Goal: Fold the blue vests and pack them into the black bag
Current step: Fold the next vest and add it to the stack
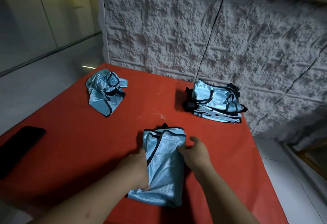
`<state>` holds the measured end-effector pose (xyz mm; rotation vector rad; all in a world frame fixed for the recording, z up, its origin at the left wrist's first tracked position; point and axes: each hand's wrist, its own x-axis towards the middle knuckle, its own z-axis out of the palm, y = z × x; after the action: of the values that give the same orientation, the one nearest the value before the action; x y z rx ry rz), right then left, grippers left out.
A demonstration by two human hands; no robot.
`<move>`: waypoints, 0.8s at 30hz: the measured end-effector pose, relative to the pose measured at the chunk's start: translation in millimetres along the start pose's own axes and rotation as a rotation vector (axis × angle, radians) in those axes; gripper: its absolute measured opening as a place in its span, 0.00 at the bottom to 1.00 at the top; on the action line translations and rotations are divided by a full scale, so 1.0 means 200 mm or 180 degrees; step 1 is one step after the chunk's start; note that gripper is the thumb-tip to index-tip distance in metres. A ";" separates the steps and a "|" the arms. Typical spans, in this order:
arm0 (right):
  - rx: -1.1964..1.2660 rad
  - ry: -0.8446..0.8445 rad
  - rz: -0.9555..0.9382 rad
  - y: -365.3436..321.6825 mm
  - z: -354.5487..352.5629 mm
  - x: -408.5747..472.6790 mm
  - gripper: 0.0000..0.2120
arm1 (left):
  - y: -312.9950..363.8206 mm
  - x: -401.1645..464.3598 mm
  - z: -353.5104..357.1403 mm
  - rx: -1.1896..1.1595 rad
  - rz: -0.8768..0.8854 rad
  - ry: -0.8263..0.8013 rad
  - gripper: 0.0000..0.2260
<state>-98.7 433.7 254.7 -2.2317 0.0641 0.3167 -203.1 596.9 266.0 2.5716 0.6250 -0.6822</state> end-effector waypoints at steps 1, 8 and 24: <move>-0.0010 -0.0016 -0.0107 0.01 0.01 0.03 0.36 | 0.00 0.00 0.01 0.0055 0.0031 -0.0007 0.52; -0.0814 -0.0925 -0.0871 -0.06 -0.05 0.16 0.45 | -0.04 -0.04 -0.07 0.0717 0.0926 0.0019 0.24; -0.0511 -0.0598 0.0296 0.07 -0.08 0.02 0.19 | -0.08 0.03 -0.07 -0.0326 -0.0425 0.0877 0.31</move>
<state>-94.6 413.1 253.1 -2.3506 0.0429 0.5995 -201.3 619.9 269.3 2.5648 0.9015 -0.3268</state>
